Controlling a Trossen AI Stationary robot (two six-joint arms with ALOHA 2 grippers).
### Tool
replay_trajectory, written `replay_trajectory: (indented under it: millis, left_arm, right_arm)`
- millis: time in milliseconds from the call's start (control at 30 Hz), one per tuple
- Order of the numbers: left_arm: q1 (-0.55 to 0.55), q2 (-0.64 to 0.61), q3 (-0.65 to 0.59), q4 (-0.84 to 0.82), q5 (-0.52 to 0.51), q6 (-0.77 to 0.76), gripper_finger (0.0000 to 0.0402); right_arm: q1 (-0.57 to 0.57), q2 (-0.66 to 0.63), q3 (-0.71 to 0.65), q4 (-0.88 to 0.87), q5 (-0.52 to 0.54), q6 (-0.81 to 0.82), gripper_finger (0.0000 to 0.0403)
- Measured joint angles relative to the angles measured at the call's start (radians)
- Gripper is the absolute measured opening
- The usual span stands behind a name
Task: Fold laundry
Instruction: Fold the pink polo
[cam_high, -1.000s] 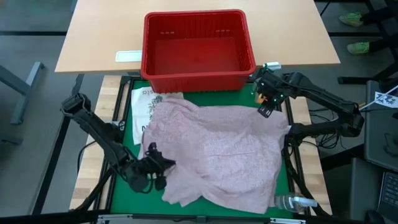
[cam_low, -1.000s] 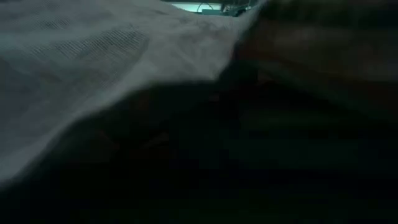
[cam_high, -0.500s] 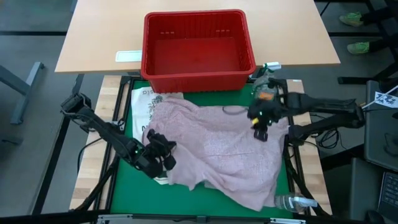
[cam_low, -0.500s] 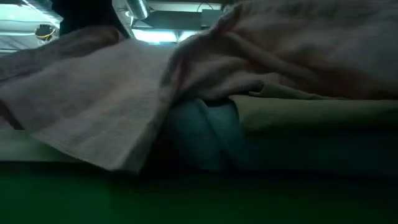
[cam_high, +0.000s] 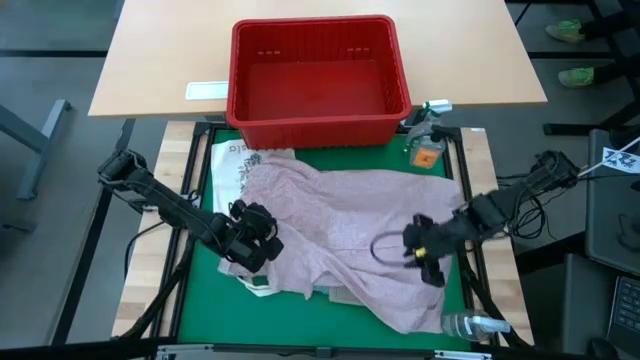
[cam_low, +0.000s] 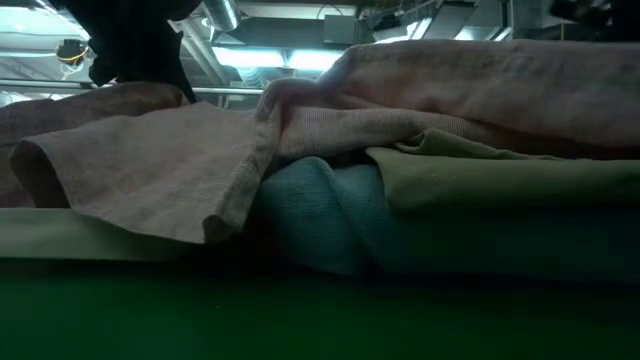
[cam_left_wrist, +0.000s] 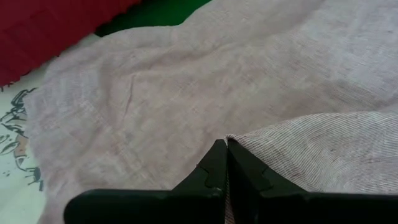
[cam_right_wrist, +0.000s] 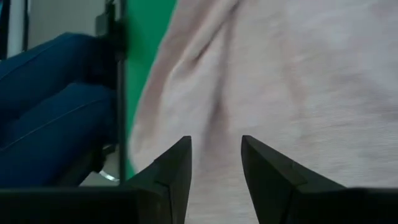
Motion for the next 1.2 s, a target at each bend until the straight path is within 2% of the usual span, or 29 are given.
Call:
replay_trajectory:
  millis: [233, 533, 833, 1200]
  left_arm:
    - [0.000, 0.000, 0.000, 0.002, 0.000, 0.000, 0.0000]
    - [0.000, 0.000, 0.000, 0.018, 0.000, 0.000, 0.0000]
    - [0.000, 0.000, 0.000, 0.033, 0.000, -0.001, 0.0000]
    - [0.000, 0.000, 0.000, 0.040, 0.000, -0.002, 0.0000]
  right_arm:
    - [0.198, 0.082, -0.037, 0.102, 0.036, 0.101, 0.0138]
    - [0.356, 0.241, -0.040, 0.219, 0.017, 0.104, 0.0138]
    - [0.443, 0.356, -0.040, 0.291, 0.005, 0.104, 0.0138]
    - [0.473, 0.412, -0.040, 0.365, -0.012, 0.104, 0.0138]
